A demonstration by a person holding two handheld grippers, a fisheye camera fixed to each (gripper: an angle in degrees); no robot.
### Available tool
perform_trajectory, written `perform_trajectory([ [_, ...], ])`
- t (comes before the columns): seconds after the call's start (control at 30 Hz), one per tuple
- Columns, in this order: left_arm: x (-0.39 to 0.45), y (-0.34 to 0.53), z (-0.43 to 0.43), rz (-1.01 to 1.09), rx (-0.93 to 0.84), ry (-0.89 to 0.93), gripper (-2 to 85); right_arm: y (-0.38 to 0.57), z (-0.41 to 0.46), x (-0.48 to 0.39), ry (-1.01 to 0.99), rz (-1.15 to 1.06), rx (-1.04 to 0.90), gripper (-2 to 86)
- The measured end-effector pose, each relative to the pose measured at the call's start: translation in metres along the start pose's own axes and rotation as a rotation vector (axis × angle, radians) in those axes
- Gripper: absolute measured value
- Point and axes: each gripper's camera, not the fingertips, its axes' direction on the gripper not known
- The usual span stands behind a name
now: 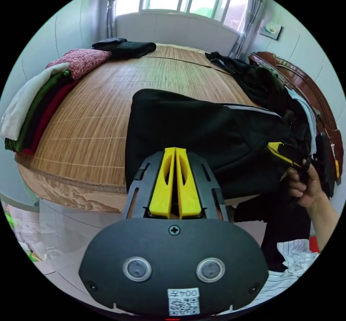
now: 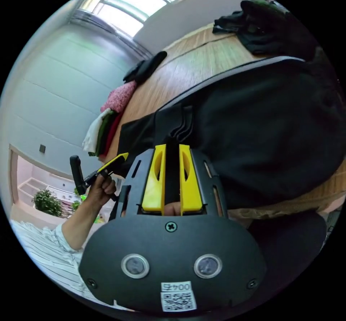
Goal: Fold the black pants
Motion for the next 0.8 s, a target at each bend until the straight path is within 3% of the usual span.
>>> perform_trajectory([
  [0.17,-0.002,-0.029,-0.037,-0.022,0.098,0.061,0.3,0.006,-0.023,-0.066,0.194,-0.257,0.161,2.4],
  [0.37,0.013,-0.111,-0.011,-0.022,0.052,0.077,0.3,-0.042,0.066,-0.149,0.426,-0.533,0.067,-0.5],
  [0.53,-0.004,-0.123,0.044,-0.124,-0.024,0.038,0.5,-0.028,0.158,-0.134,0.505,-0.565,-0.130,-0.3],
  [0.57,-0.010,-0.120,0.046,-0.140,-0.002,0.072,0.6,-0.019,0.157,-0.132,0.502,-0.569,-0.052,-0.3],
  [0.8,-0.005,-0.123,0.054,-0.128,-0.027,0.049,0.6,-0.033,0.161,-0.116,0.393,-0.507,-0.080,-0.3],
])
